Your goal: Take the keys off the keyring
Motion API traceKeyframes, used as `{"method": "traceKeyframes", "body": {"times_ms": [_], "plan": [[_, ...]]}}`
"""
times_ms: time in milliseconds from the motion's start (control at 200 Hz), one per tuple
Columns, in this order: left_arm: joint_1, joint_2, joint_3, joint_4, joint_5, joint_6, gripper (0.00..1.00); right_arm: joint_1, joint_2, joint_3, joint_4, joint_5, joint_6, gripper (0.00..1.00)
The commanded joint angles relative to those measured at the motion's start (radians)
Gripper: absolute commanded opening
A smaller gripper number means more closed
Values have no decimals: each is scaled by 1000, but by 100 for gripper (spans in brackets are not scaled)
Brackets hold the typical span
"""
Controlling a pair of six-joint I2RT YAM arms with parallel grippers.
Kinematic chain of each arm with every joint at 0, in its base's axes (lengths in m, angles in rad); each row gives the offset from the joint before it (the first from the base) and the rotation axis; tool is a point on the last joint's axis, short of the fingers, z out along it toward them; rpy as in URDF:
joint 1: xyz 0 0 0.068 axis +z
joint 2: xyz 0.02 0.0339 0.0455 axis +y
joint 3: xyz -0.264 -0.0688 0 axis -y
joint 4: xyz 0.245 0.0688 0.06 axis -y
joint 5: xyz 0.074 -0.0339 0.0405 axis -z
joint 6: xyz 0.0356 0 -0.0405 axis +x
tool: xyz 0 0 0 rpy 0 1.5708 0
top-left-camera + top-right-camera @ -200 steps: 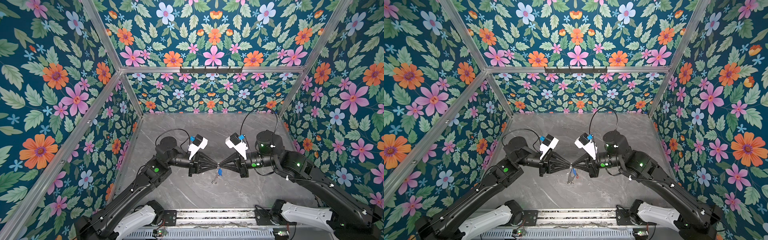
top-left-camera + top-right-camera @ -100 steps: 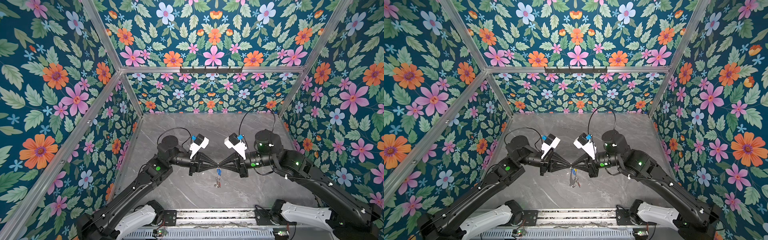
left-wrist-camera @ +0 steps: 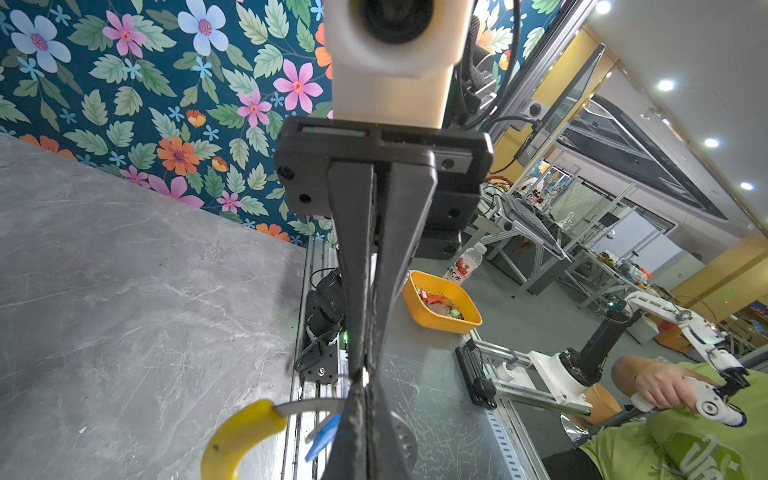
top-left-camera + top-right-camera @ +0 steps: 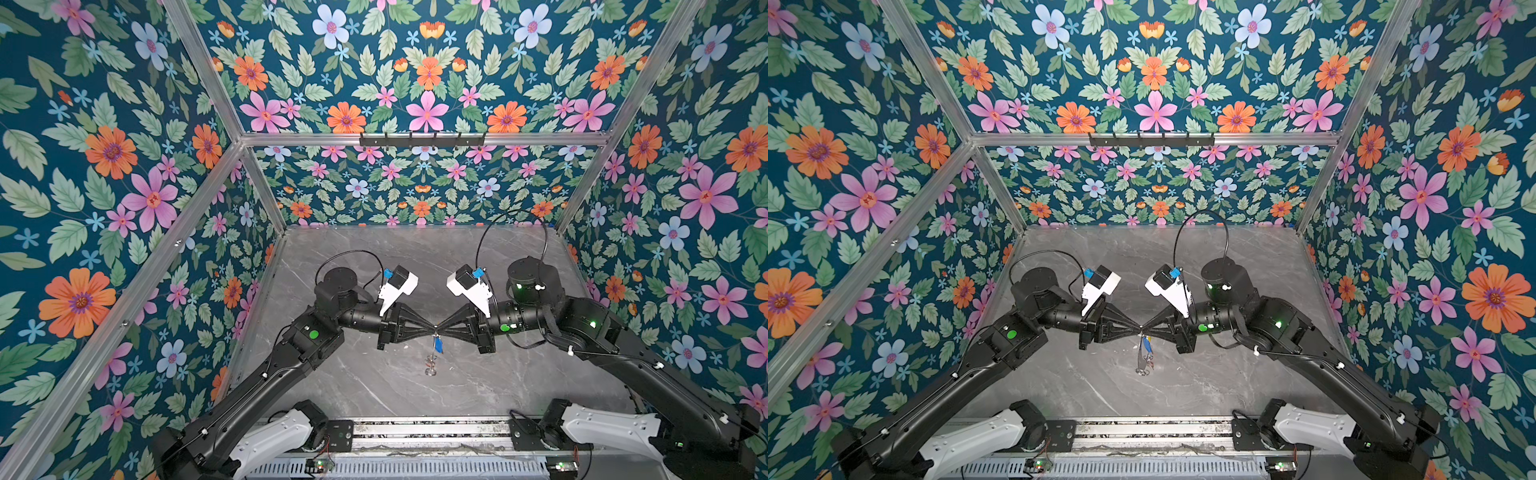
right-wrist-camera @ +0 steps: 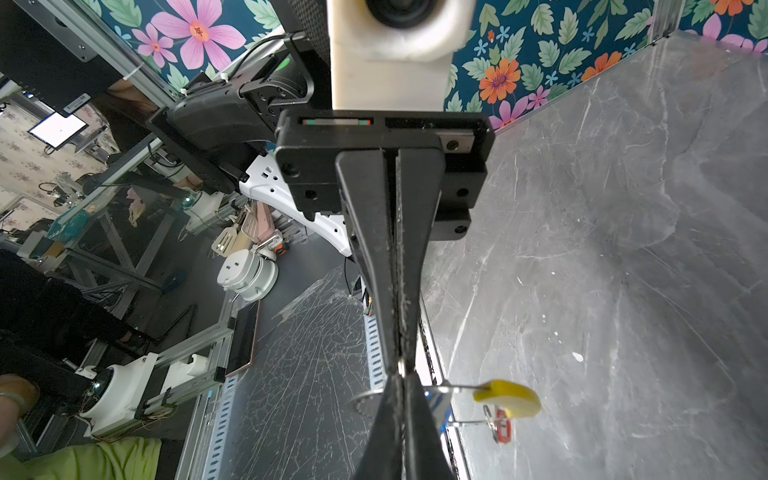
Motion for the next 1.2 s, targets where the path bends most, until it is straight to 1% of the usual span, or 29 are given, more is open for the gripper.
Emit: {"method": "traceKeyframes", "body": {"times_ms": [0,150,170,255,310,410,550,680,840,1070,1195], "plan": [[-2,-15,8,37,2,36,0,1,11,6,8,32,-5,0],[-4,-53,-17,77,-68,50,0,1,5,5,47,44,14,0],[-2,-56,-21,85,-76,46,0,1,2,3,54,47,17,2],[-2,-64,-32,101,-105,41,0,1,-16,-1,82,58,24,21],[-1,-72,-35,105,-127,41,0,1,-36,-8,103,80,30,29],[-2,-95,-50,130,-161,39,0,0,-92,-54,170,119,39,37],[-2,-127,-85,187,-207,22,0,1,-181,-208,349,132,95,48],[-2,-136,-102,224,-216,2,0,1,-206,-302,452,114,139,51],[-2,-136,-110,238,-213,-8,0,1,-219,-365,537,98,165,55],[-2,-134,-113,254,-220,-17,0,0,-182,-379,562,47,179,56],[-2,-133,-116,267,-226,-26,0,2,-168,-375,560,48,175,52]]}}
